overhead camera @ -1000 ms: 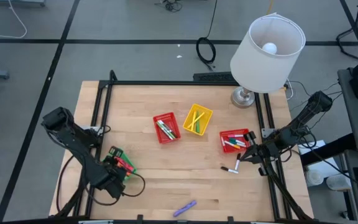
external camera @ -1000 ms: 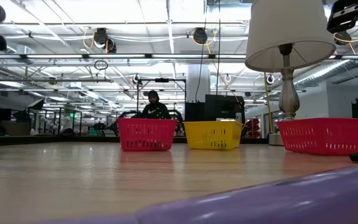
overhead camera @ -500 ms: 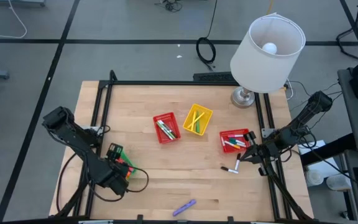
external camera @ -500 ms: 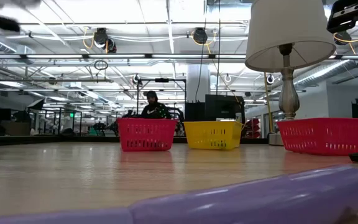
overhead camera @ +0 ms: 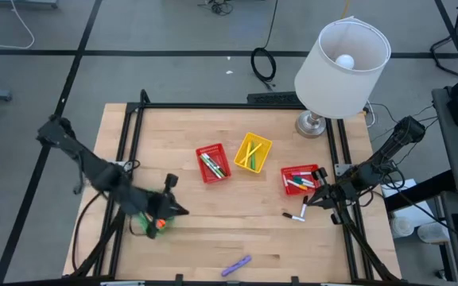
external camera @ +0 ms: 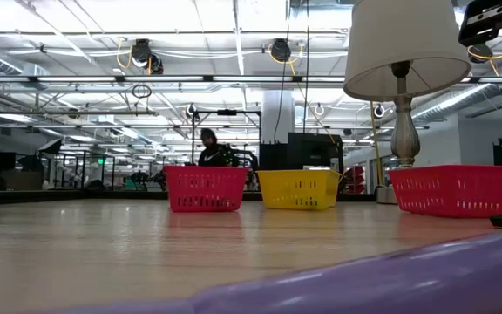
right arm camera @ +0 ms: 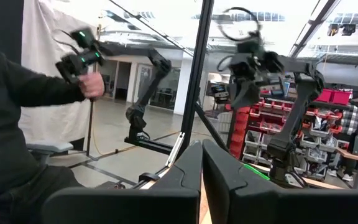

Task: Pick & Place Markers
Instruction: Put the bottom small black highlighter pen into the right red bin

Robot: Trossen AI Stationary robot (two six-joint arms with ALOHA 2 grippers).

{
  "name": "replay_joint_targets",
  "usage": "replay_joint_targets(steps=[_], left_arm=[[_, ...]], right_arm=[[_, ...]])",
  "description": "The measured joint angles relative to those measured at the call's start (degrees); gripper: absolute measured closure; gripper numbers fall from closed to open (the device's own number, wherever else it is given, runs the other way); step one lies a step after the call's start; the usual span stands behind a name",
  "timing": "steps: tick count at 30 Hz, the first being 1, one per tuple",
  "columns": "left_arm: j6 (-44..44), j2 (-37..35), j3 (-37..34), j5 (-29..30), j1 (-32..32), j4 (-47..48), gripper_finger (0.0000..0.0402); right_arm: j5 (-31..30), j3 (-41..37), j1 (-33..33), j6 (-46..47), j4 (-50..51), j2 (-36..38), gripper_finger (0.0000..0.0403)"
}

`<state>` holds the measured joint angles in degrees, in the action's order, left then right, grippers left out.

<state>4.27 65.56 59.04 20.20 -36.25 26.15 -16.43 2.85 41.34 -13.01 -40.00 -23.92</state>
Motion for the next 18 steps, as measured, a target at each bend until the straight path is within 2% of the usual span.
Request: replay_joint_targets(steps=[3,6,10,13,18], left_arm=[[-0.51,-7.85,-10.24,-8.52,4.67,-9.56,0.0391],[-2.49,-15.31,-21.73,-11.50,8.20,-18.92,0.0398],[-10.83,-24.40,-35.42,-15.48,10.17,-33.63,0.0396],[-13.75,-30.07,-42.57,-14.80,8.63,-38.36,0.0398],[-12.50,-36.69,-49.25,-6.83,6.34,-39.95,0.0399]], right_arm=[[0.02,0.01,0.00,1.07,-0.07,-0.15,0.0403],[0.03,0.00,0.00,1.37,-0.09,-0.64,0.0403],[0.02,0.00,0.00,0.42,-0.10,-1.35,0.0403],[0.02,0.00,0.00,0.40,-0.06,-2.08,0.0403],[-0.08,0.00,0.00,0.03,-0.14,-4.27,0.0403]])
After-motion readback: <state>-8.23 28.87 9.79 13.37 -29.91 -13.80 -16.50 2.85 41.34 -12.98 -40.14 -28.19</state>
